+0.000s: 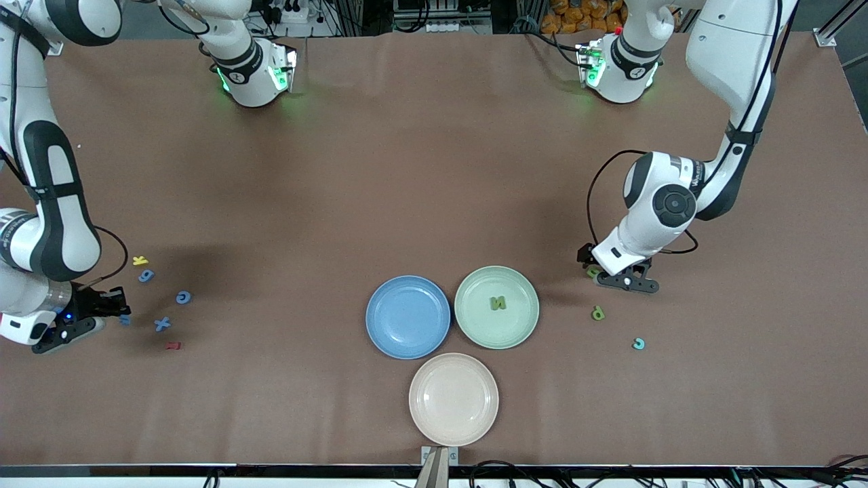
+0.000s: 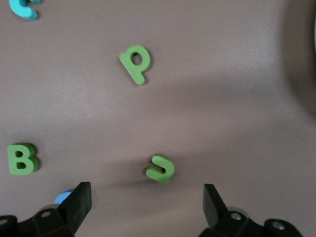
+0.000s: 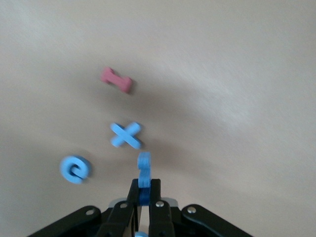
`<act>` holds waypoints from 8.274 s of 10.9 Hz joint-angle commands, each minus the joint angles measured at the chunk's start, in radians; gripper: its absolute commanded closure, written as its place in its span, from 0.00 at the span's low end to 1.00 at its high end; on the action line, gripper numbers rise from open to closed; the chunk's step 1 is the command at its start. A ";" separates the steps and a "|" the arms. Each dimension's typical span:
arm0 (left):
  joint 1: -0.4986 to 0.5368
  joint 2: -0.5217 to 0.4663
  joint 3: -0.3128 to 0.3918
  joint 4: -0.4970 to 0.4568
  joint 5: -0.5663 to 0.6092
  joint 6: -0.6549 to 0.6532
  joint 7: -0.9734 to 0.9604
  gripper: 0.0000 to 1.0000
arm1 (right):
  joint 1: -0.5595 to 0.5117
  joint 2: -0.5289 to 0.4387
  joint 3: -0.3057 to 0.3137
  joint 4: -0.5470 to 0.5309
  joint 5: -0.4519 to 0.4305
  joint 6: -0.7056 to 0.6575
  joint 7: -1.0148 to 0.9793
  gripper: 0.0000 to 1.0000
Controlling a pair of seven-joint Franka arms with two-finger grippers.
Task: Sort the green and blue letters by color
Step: 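Carry the blue I to the blue plate while the left gripper reaches green u, then release the blue I on the blue plate while the left gripper grasps green u, then place the green u on the green plate while the right gripper returns to letters, then grasp the blue c with the right gripper while the left gripper grasps green p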
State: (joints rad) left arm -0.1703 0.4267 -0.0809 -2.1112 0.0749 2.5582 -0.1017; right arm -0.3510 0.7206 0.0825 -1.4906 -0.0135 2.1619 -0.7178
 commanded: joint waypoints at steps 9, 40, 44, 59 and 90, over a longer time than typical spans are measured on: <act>0.015 0.060 -0.019 -0.007 0.025 0.028 0.042 0.00 | 0.331 -0.021 0.178 0.055 -0.006 -0.085 0.996 1.00; -0.213 0.251 -0.043 0.563 -0.093 -0.322 -0.568 0.98 | 0.250 -0.035 0.161 -0.074 -0.232 -0.037 1.011 0.00; -0.218 0.291 -0.043 0.629 -0.107 -0.322 -0.585 0.97 | 0.120 -0.093 0.163 -0.247 -0.244 0.109 0.768 0.00; 0.021 0.271 -0.073 0.534 0.016 -0.325 -0.434 0.00 | -0.075 -0.075 0.189 -0.396 -0.327 0.314 0.646 0.00; -0.004 0.196 -0.060 0.428 0.045 -0.200 -0.461 0.85 | -0.088 -0.096 0.359 -0.286 -0.278 0.170 0.817 1.00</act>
State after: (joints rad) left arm -0.1112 0.6820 -0.1506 -1.6592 0.1125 2.3920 -0.5271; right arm -0.4409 0.6463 0.3629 -1.8091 -0.2979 2.4216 -0.0316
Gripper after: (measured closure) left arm 0.696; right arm 0.656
